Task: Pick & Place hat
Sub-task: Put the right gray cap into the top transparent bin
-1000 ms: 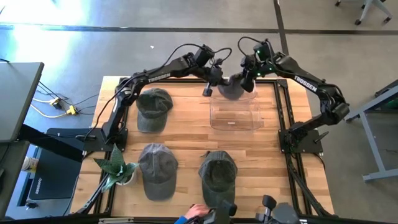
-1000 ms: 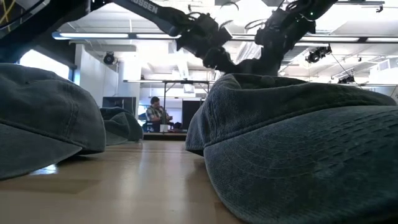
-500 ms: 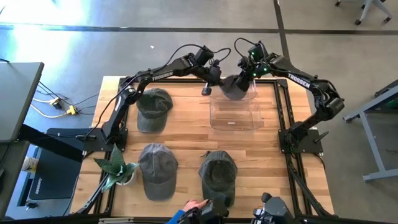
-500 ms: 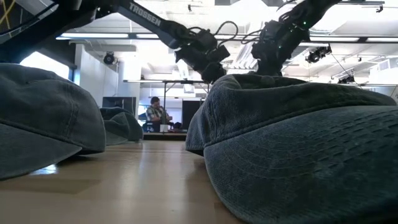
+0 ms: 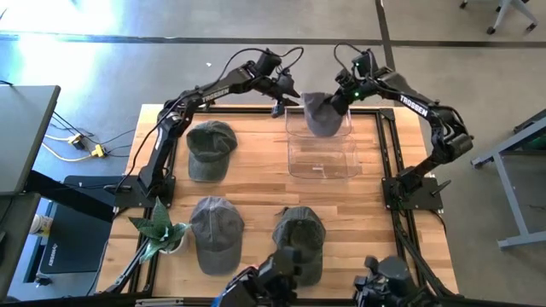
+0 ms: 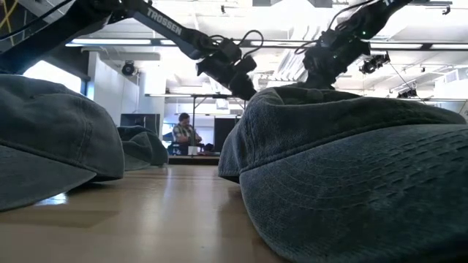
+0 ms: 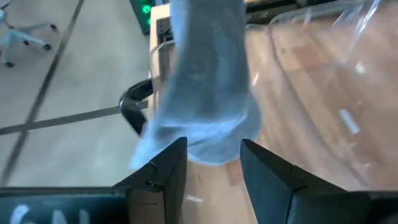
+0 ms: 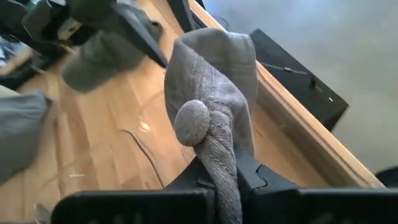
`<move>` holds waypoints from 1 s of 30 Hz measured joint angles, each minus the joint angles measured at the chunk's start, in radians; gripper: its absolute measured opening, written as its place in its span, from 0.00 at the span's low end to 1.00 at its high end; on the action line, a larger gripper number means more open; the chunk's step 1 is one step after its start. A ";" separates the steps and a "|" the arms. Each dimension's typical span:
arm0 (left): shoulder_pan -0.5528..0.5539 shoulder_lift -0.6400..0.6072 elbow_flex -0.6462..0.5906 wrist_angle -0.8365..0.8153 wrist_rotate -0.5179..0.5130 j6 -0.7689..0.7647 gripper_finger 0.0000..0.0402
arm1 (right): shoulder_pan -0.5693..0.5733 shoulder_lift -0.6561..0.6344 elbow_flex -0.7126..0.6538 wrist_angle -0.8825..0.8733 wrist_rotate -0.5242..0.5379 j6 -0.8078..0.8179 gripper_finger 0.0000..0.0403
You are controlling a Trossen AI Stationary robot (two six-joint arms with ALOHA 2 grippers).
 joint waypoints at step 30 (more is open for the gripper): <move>0.004 -0.099 -0.002 -0.008 0.105 -0.275 0.37 | -0.056 0.164 -0.001 0.083 -0.177 -0.134 0.31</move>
